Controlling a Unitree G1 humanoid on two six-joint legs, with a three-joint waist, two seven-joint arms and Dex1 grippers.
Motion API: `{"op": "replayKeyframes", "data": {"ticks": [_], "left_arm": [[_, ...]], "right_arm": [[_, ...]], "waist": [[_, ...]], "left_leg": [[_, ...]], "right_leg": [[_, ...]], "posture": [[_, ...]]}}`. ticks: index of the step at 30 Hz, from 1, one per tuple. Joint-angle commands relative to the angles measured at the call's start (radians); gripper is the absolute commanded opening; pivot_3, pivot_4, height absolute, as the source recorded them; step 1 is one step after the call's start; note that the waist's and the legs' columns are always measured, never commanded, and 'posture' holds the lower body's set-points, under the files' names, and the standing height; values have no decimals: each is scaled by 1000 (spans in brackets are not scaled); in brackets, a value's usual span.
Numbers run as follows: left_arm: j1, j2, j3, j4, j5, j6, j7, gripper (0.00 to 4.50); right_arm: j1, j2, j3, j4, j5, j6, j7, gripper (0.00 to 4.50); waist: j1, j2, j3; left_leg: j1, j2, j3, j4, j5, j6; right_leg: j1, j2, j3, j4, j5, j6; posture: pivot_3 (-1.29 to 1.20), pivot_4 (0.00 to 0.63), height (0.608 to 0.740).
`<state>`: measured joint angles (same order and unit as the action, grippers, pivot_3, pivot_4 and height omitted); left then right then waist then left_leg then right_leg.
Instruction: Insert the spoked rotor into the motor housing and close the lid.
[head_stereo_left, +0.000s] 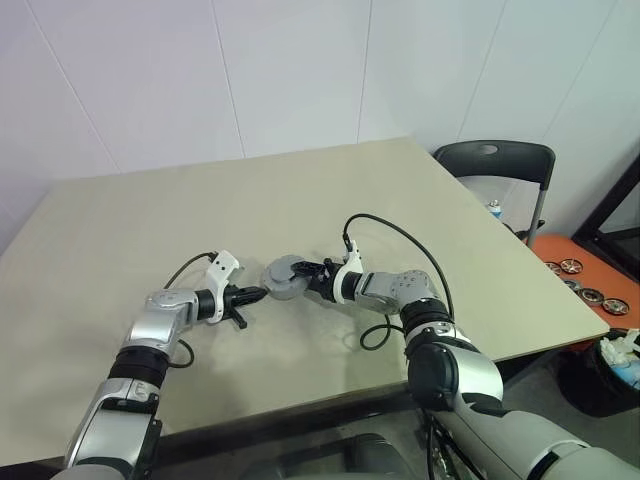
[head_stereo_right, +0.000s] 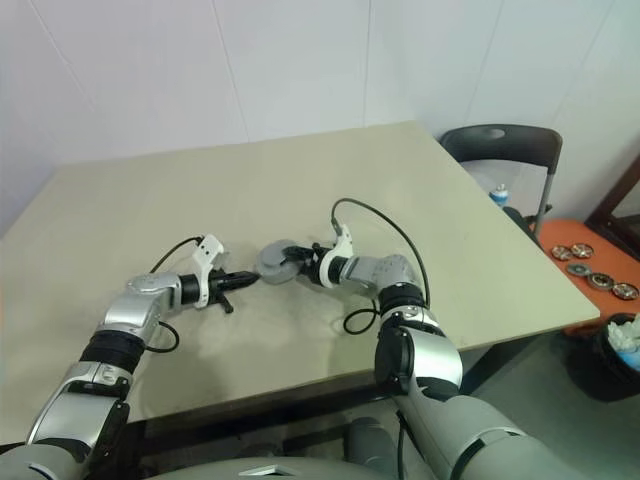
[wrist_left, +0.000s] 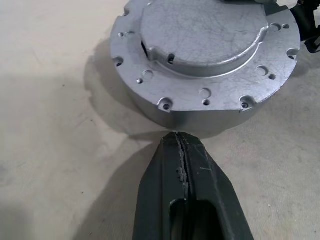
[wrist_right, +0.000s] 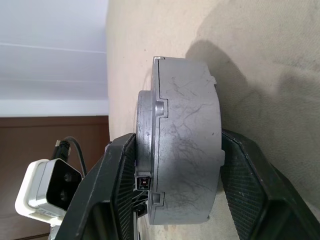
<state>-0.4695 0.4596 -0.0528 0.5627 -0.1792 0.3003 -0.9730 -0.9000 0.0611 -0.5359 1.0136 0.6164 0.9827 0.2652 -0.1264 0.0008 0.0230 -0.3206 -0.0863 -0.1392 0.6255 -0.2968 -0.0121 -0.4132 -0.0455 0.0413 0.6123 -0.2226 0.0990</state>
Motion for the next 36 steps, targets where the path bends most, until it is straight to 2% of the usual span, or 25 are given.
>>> {"op": "replayKeyframes", "data": {"ticks": [1,12,14,17,18,21,24,29,36], "left_arm": [[7,21,46,-59,-30,15,13,0],[38,58,173,-154,-132,120,50,0],[38,60,188,-153,-143,129,60,0],[46,68,187,-149,-136,129,65,0],[49,68,188,-152,-137,132,66,0],[59,61,210,-187,-170,164,74,0],[70,58,236,-212,-208,194,83,0],[105,69,281,-258,-262,248,92,0],[150,30,470,-477,-573,530,163,0]], "right_arm": [[-17,42,-18,74,12,-28,-60,2131],[-58,36,-101,73,116,-62,-20,2131],[-60,35,-111,64,129,-65,-8,2131],[-59,33,-120,36,158,-53,42,2131],[-59,33,-120,26,165,-47,57,2131],[-59,34,-105,-20,183,-12,117,2131],[-60,37,-81,-74,199,26,174,2131],[-60,37,-50,-117,203,55,206,2131],[-68,36,-38,-119,203,56,215,2131]], "waist": [[0,0,0],[2,1,7],[5,2,7],[9,2,9],[10,2,9],[18,1,9],[30,1,9],[32,1,9],[30,1,10]], "left_leg": [[0,0,0,0,0,0],[-3,0,0,0,0,0],[-6,-1,0,0,0,-1],[-19,-2,0,3,0,-2],[-20,-3,0,3,1,-8],[-24,-4,1,3,0,-10],[-36,-4,1,5,0,-11],[-36,-5,1,5,-1,-12],[-35,-5,1,6,-1,-12]], "right_leg": [[0,0,0,0,0,0],[-2,0,0,0,0,0],[-6,0,0,0,0,-1],[-17,-1,1,1,5,-9],[-19,-2,2,1,6,-10],[-23,-3,3,1,7,-10],[-33,-3,3,1,7,-10],[-34,-4,3,1,7,-10],[-33,-4,3,2,7,-10]], "posture": [[0,0,740],[0,0,740],[0,0,740],[0,0,740],[0,0,740],[0,0,740],[0,0,740],[0,0,740],[0,0,740]]}}
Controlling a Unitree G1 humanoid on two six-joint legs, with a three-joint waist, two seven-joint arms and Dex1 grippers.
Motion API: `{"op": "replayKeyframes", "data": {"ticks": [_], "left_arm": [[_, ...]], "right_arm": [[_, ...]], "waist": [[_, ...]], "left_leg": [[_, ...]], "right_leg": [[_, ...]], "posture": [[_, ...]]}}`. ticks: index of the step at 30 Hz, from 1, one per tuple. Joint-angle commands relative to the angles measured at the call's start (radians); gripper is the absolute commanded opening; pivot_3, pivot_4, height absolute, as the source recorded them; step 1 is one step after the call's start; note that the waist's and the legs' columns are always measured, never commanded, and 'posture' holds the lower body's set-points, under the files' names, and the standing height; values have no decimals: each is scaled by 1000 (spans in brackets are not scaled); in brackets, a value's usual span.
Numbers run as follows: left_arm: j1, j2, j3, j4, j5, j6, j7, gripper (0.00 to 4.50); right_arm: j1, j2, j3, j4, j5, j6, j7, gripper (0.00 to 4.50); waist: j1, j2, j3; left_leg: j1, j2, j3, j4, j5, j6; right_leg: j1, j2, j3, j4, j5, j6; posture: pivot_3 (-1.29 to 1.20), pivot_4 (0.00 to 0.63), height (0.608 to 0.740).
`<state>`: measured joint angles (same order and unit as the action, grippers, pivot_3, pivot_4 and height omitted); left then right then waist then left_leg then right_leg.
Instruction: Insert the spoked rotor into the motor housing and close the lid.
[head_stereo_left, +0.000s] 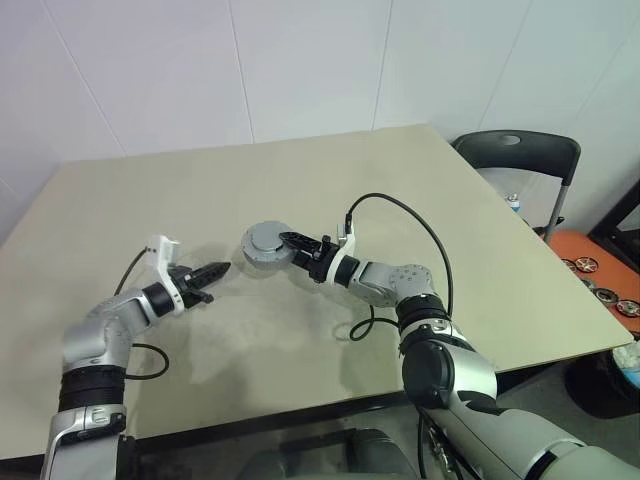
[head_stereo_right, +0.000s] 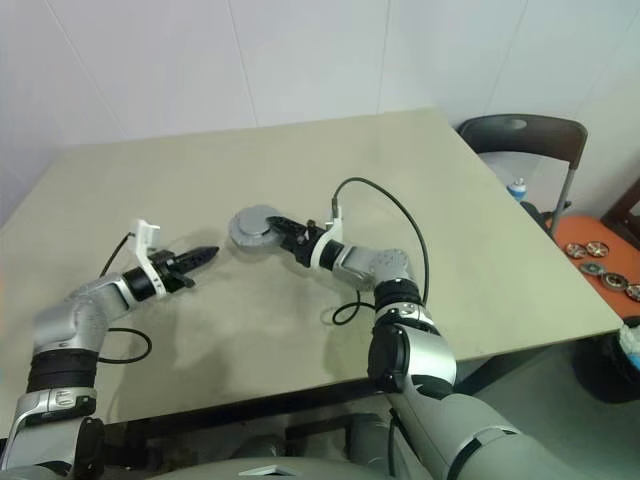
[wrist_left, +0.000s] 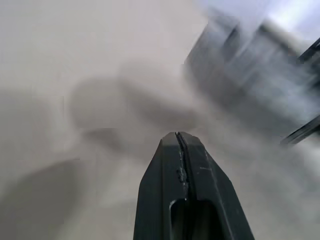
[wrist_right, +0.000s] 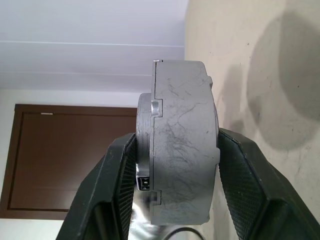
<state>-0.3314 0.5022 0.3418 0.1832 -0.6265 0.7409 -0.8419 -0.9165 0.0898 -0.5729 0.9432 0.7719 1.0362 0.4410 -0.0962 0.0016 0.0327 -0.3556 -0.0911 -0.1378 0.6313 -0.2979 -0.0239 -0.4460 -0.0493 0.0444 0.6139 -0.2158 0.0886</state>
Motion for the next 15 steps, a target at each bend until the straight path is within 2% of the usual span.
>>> {"op": "replayKeyframes", "data": {"ticks": [1,5,8,13,15], "left_arm": [[16,-24,106,-119,-177,128,52,0],[49,-54,175,-191,-321,232,115,0],[62,-78,205,-179,-406,298,167,0],[64,-112,217,-137,-468,322,210,0],[59,-120,194,-138,-434,295,246,0]], "right_arm": [[-52,8,0,-45,46,0,40,2131],[-58,4,2,-28,40,-15,36,2131],[-64,1,4,-17,37,-24,36,2131],[-72,-5,3,-4,33,-37,31,2131],[-73,-9,5,-3,30,-40,29,2131]], "waist": [[-1,0,0],[-2,0,0],[0,0,0],[1,-1,0],[1,-1,0]], "left_leg": [[1,0,0,0,0,0],[1,0,0,1,0,0],[1,0,0,1,0,0],[2,0,0,3,0,-1],[2,0,0,3,1,-1]], "right_leg": [[1,0,0,0,0,0],[1,0,0,1,0,0],[1,1,0,1,0,0],[2,1,0,1,1,-1],[2,1,0,1,1,-1]], "posture": [[0,0,740],[0,0,740],[0,0,740],[0,0,740],[0,0,740]]}}
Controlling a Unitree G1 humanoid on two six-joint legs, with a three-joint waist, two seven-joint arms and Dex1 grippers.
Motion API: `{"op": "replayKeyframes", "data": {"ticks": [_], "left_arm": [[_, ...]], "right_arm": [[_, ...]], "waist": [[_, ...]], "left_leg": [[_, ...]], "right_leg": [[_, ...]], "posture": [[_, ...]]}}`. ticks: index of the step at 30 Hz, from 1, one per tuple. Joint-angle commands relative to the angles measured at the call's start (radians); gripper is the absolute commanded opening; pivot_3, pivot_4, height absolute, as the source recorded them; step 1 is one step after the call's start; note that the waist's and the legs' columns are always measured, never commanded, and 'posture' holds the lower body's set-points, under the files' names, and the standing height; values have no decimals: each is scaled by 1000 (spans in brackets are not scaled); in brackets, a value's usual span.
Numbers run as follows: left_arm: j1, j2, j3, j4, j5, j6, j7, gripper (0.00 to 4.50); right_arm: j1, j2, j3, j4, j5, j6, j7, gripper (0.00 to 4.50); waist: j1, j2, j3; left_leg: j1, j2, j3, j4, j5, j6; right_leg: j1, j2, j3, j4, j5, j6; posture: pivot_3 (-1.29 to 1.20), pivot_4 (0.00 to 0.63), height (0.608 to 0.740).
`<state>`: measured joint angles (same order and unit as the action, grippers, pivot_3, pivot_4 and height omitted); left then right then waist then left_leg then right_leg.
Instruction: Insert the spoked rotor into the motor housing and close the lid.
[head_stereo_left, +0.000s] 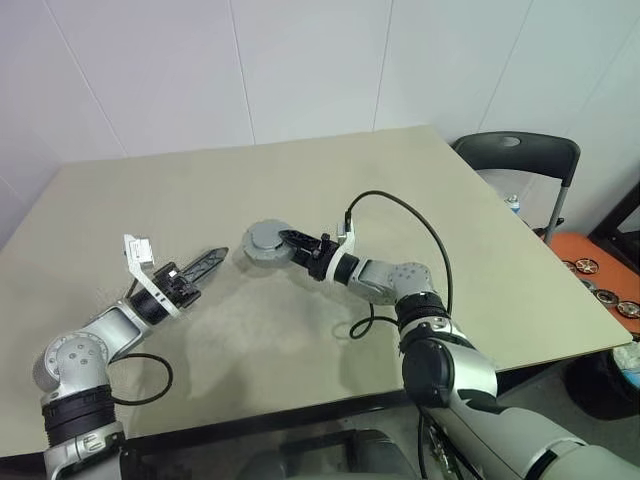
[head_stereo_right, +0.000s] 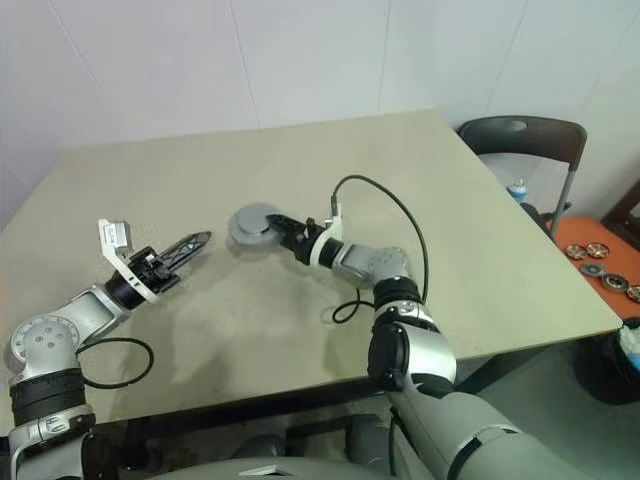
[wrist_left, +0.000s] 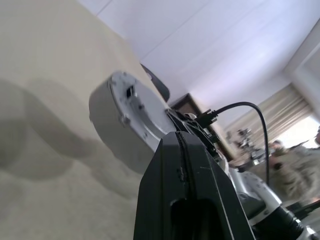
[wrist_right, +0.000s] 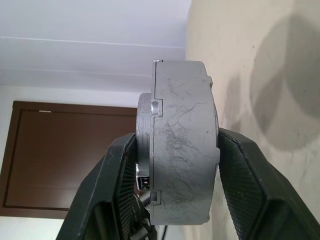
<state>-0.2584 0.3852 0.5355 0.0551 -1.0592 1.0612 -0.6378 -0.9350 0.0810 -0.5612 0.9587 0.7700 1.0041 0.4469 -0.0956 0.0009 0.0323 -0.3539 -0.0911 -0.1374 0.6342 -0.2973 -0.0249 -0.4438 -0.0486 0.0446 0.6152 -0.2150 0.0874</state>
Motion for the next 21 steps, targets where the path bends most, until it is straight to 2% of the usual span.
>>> {"op": "replayKeyframes", "data": {"ticks": [1,4,6,9,13,18,19,21], "left_arm": [[-17,-6,-11,-13,15,-37,58,0],[-22,-15,-47,-38,85,-135,73,0],[-15,-15,-57,-43,86,-158,54,387],[-11,-16,-52,-31,60,-158,52,1202],[5,-22,-53,-41,-2,-110,34,2584],[21,-39,-65,25,0,-101,31,4224],[26,-43,-75,38,8,-98,31,4483],[28,-53,-82,69,12,-97,31,4483]], "right_arm": [[-55,-3,-5,-17,30,-9,23,2131],[-53,-8,-1,-15,26,-12,19,2131],[-52,-10,-1,-8,23,-21,14,2130],[-56,-10,1,0,21,-28,14,2130],[-60,-11,8,2,20,-28,20,2130],[-65,-17,12,11,18,-33,21,2130],[-65,-18,14,9,18,-32,23,2130],[-65,-21,16,6,18,-29,23,2130]], "waist": [[0,0,0],[0,0,0],[0,0,0],[-1,0,0],[-1,0,0],[0,0,0],[-1,0,0],[0,0,0]], "left_leg": [[0,0,0,0,0,0],[0,0,0,0,2,-3],[0,0,0,0,3,-5],[0,1,1,0,3,-5],[0,1,1,1,3,-4],[0,0,1,3,2,-4],[0,0,1,4,2,-4],[0,0,1,5,1,-2]], "right_leg": [[0,0,0,0,0,0],[0,0,0,0,1,-1],[0,0,0,0,1,-2],[0,1,0,0,1,-2],[0,1,1,0,1,-2],[0,1,1,2,2,-3],[0,1,1,2,2,-3],[1,1,1,3,2,-3]], "posture": [[0,0,740],[0,0,740],[0,0,740],[0,0,740],[0,0,740],[0,0,740],[0,0,740],[0,0,740]]}}
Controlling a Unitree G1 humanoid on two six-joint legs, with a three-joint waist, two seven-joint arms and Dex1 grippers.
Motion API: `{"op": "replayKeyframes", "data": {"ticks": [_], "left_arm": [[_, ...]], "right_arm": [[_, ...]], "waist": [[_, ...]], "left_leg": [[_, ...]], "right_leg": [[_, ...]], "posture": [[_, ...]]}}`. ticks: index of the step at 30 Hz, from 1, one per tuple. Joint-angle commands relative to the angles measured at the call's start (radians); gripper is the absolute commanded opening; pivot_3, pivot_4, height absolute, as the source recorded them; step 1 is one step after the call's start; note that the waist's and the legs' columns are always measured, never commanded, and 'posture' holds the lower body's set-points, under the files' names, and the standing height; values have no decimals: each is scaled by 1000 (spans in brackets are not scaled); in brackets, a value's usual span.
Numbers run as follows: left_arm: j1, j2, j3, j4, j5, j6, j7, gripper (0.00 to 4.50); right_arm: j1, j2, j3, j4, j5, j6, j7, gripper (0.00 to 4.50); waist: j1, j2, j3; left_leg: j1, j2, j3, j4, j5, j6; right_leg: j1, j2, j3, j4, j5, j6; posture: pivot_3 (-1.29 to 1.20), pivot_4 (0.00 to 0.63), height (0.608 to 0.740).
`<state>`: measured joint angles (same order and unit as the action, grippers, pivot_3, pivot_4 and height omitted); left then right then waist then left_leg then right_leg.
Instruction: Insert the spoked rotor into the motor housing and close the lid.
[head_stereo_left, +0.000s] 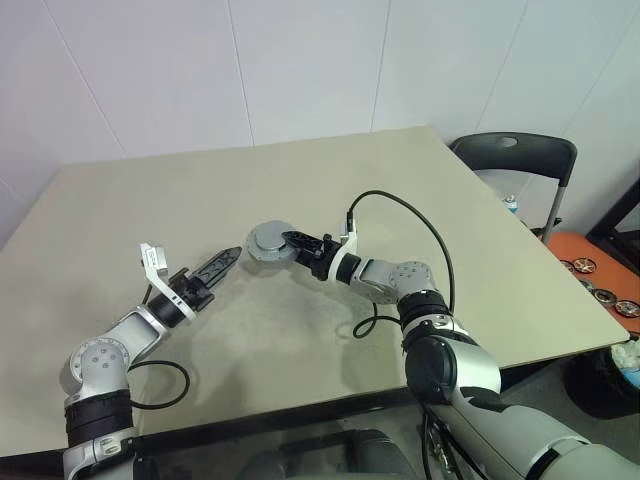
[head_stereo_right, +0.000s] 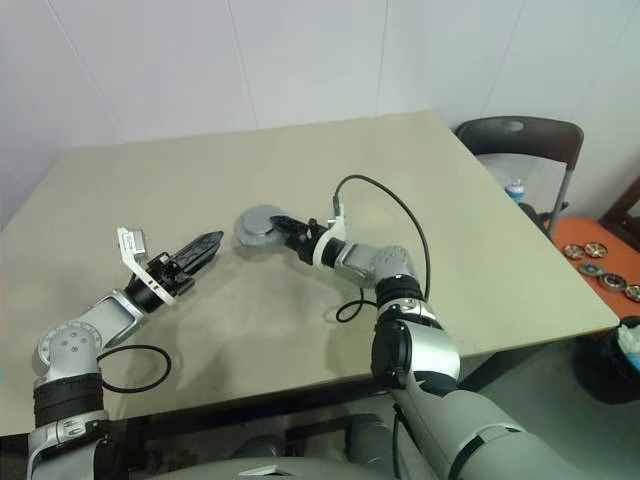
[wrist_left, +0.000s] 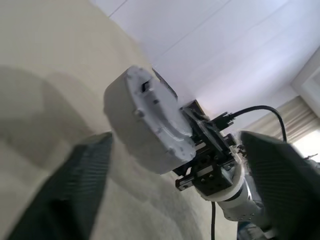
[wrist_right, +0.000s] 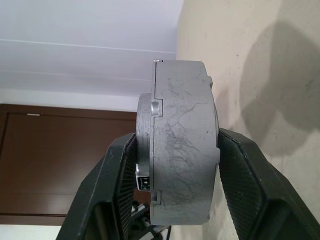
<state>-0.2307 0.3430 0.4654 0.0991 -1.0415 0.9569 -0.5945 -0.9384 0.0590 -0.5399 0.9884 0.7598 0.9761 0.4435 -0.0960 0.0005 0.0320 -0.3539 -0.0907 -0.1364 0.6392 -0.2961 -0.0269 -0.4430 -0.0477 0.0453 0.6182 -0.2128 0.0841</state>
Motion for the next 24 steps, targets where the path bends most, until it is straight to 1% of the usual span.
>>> {"op": "replayKeyframes", "data": {"ticks": [1,4,7,12,16,22,24], "left_arm": [[-5,-16,-13,45,-2,2,-11,4483],[-34,-34,-26,112,16,-20,-19,4483],[-98,-63,-53,184,51,-59,-31,4483],[-188,-85,-57,260,67,-98,-59,4483],[-224,-107,-45,267,50,-89,-60,4483],[-229,-127,-32,260,48,-90,-49,4483],[-245,-145,4,267,30,-108,-8,4483]], "right_arm": [[-63,-1,-5,-25,28,0,27,2130],[-67,-7,-10,-28,37,12,32,2130],[-71,-8,-11,-43,52,46,50,2130],[-62,8,0,-63,42,58,44,2130],[-57,4,2,-68,37,60,36,2130],[-57,-2,2,-73,37,63,35,2130],[-56,-2,4,-75,36,65,33,2130]], "waist": [[0,0,0],[0,0,0],[5,0,0],[2,-1,0],[-1,-1,-1],[0,-1,-1],[1,-1,-1]], "left_leg": [[0,0,0,2,-1,1],[-1,0,0,6,-1,1],[0,0,0,8,-1,1],[0,0,0,10,-1,1],[0,0,0,9,-1,1],[-1,0,0,9,-1,1],[-1,0,0,10,-1,1]], "right_leg": [[0,0,0,1,0,0],[1,1,0,2,1,-1],[3,1,-1,2,3,0],[4,1,-1,2,4,0],[3,1,0,2,4,0],[3,1,0,2,4,0],[3,1,0,2,4,0]], "posture": [[0,0,740],[0,0,740],[0,0,740],[0,0,740],[0,0,740],[0,0,740],[0,0,740]]}}
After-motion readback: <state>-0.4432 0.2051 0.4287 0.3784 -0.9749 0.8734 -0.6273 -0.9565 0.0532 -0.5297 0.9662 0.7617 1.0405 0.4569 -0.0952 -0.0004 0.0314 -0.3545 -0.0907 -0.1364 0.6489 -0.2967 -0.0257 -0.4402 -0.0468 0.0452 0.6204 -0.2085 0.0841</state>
